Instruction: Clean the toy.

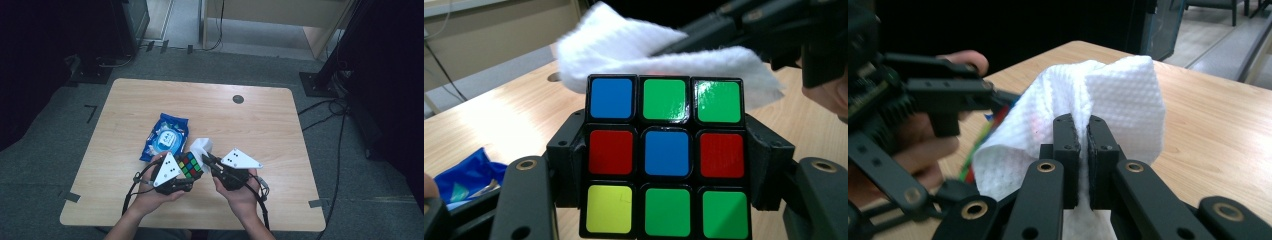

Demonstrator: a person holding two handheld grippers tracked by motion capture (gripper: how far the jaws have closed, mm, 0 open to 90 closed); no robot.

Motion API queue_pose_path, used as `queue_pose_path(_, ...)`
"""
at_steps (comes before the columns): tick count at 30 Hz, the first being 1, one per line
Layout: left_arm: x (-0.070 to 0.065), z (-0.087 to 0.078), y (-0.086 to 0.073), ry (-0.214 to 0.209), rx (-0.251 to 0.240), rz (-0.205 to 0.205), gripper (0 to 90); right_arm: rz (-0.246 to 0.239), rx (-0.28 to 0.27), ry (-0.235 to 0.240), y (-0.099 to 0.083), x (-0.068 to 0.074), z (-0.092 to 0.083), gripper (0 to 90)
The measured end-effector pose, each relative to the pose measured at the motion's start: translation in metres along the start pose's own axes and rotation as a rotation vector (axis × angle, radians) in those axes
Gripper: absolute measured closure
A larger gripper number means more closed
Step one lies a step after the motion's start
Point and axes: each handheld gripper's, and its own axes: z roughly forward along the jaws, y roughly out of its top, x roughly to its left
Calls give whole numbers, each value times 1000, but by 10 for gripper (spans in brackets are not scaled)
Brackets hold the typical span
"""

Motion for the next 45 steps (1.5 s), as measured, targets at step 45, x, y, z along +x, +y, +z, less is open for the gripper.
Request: queue_pose_path(45, 12, -7, 0, 20, -30, -34, 337, 183, 170, -314, -31, -83, -7, 533)
